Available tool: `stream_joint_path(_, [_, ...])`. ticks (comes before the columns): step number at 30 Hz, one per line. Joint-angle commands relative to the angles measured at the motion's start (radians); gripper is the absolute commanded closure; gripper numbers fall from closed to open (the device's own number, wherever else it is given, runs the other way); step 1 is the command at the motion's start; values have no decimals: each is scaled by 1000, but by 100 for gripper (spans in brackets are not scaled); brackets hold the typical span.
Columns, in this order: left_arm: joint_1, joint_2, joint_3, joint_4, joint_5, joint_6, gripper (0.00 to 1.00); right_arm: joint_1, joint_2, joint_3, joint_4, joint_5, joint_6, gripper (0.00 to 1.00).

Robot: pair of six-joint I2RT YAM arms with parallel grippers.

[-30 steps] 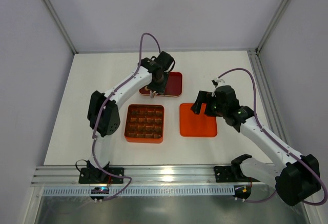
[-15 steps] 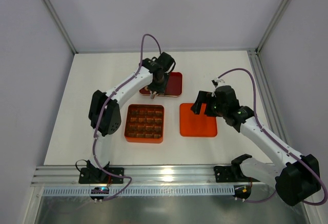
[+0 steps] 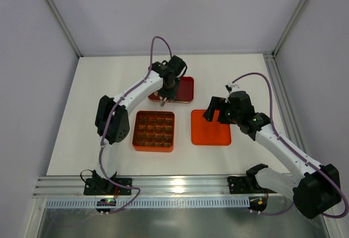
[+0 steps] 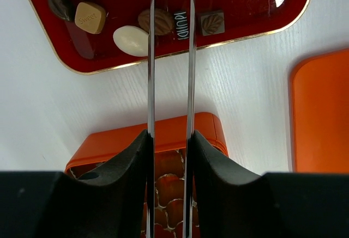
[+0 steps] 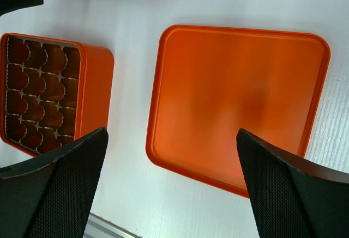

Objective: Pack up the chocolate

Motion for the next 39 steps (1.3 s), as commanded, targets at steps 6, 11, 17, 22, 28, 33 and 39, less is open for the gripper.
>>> stream_joint_path(6, [6, -4, 127, -22, 1, 21, 68, 4, -8, -1, 22, 6, 6, 0])
stream_joint_path(11, [6, 21, 190, -54, -2, 26, 69, 6, -2, 4, 22, 6, 5, 0])
stream_joint_path(17, [6, 22, 199, -65, 1, 24, 69, 6, 4, 4, 27, 6, 6, 0])
stream_joint_path(22, [6, -1, 176, -67, 4, 20, 70, 6, 10, 2, 33, 4, 5, 0])
stream_joint_path(28, [6, -45, 165, -85, 7, 13, 70, 6, 19, -2, 43, -1, 6, 0])
stream_joint_path(33, [6, -117, 109, -87, 13, 3, 70, 6, 36, -4, 59, -7, 12, 0])
stream_joint_path(39, [7, -215, 30, -94, 30, -22, 70, 6, 56, -2, 80, -13, 15, 0])
